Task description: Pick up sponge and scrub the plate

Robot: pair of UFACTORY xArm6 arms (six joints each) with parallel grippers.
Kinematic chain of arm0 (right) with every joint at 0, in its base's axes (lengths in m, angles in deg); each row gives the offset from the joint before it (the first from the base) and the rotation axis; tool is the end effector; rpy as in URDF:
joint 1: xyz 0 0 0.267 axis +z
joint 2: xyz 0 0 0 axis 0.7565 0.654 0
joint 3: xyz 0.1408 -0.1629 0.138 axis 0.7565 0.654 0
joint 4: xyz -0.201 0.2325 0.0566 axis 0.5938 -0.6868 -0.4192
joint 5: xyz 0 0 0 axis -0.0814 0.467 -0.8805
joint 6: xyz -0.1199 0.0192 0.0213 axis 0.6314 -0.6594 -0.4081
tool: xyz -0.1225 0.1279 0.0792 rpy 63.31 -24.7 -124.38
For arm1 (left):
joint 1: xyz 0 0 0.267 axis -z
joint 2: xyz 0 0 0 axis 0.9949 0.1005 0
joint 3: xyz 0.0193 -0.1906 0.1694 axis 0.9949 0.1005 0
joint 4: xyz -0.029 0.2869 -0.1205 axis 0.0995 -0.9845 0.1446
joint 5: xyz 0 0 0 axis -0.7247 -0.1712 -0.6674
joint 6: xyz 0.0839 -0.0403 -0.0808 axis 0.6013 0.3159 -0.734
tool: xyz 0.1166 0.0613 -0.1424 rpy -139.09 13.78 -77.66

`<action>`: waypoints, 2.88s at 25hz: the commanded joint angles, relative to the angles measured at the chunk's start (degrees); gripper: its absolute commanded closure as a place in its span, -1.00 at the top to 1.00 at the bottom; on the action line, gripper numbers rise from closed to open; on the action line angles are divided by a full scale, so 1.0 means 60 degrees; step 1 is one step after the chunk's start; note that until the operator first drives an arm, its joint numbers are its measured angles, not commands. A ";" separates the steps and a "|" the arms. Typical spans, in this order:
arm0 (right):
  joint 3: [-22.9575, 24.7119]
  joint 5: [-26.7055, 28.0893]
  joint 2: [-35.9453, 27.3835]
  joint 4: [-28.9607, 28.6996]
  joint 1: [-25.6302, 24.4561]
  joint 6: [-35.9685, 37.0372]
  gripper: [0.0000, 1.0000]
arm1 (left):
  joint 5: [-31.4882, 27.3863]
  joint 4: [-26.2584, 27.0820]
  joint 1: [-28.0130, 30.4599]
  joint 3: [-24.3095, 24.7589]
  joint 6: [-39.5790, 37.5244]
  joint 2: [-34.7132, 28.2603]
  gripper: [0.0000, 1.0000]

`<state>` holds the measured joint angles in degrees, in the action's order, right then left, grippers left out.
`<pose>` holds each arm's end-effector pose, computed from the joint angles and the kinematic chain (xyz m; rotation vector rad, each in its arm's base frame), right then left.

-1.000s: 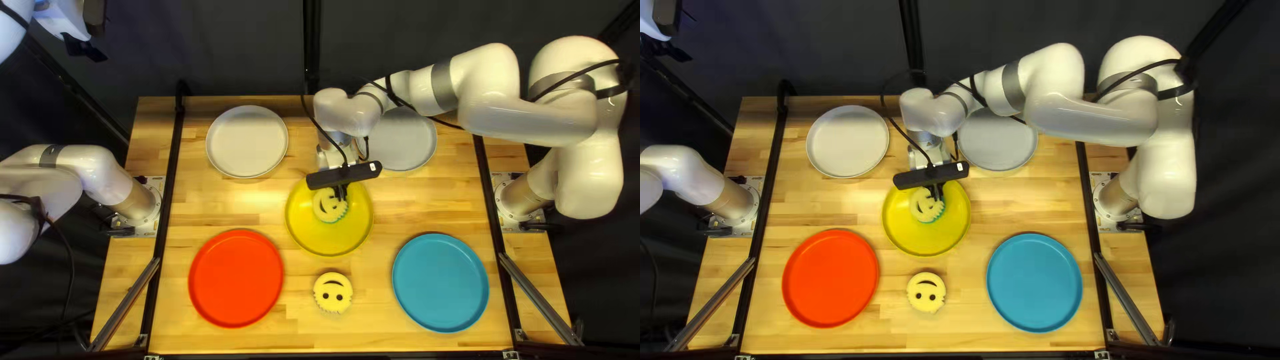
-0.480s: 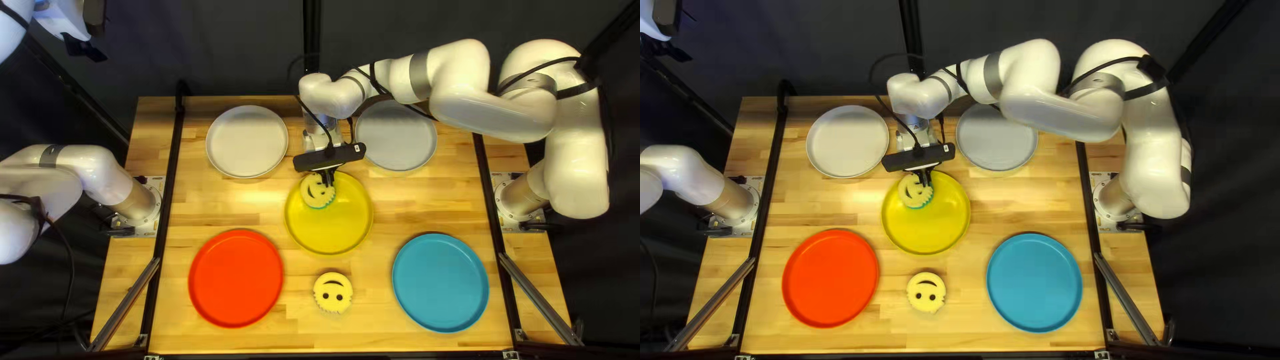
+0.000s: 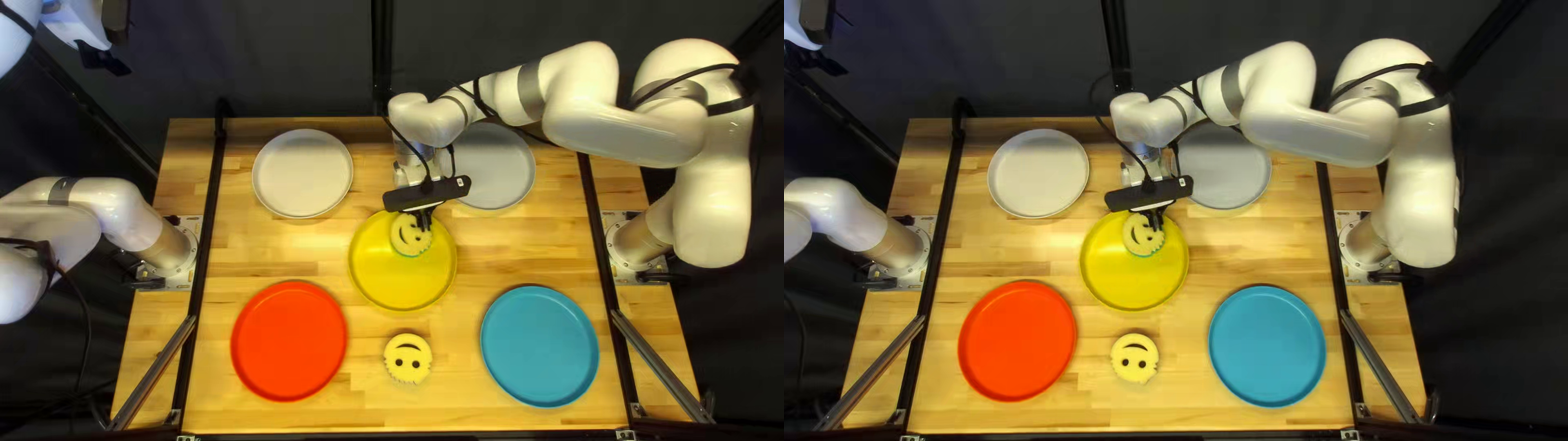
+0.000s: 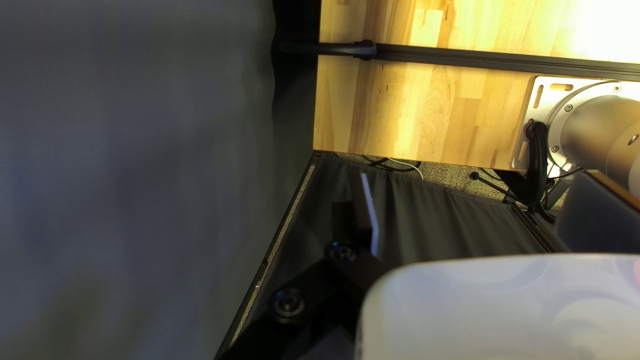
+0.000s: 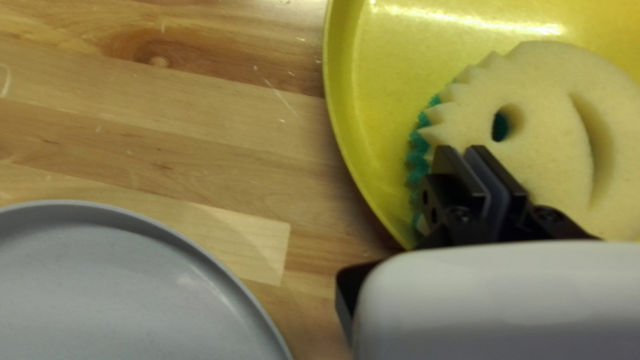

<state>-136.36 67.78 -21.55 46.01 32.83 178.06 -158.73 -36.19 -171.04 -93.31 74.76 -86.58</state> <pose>0.4139 -0.0009 0.0291 -1.6809 -2.0413 -0.4343 0.0453 0.2469 0.3135 -2.9956 -0.0464 -0.1795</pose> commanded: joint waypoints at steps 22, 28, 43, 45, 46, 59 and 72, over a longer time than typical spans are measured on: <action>0.4327 -0.0392 -0.4598 -0.0415 -0.0971 -0.0480 -1.00 | 0.0000 0.0000 0.0000 0.0000 0.0000 0.0000 1.00; 0.2597 -0.0401 -0.3183 -0.0696 -0.1208 -0.0594 -1.00 | 0.0000 0.0000 0.0000 0.0000 0.0000 0.0000 1.00; -0.2854 0.0477 0.0981 -0.0106 -0.2506 -0.1928 -1.00 | 0.0000 0.0000 0.0000 0.0000 0.0000 0.0000 1.00; -0.3096 0.0466 0.1132 0.0033 -0.2569 -0.2167 -1.00 | 0.0000 0.0000 0.0000 0.0000 0.0000 0.0000 1.00; -0.3103 0.0376 0.1141 0.0117 -0.2593 -0.2321 -1.00 | 0.0000 0.0000 0.0000 0.0000 0.0000 0.0000 1.00; -0.2688 -0.0448 0.0941 0.0635 -0.2468 -0.3330 -1.00 | 0.0000 0.0000 0.0000 0.0000 0.0000 0.0000 1.00; -0.2283 -0.0555 0.0718 0.0214 -0.2367 -0.2928 1.00 | 0.0000 0.0000 0.0000 0.0000 0.0000 0.0000 1.00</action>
<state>-151.86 64.85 -15.30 48.14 18.05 159.83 -158.73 -36.19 -171.04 -93.31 74.76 -86.58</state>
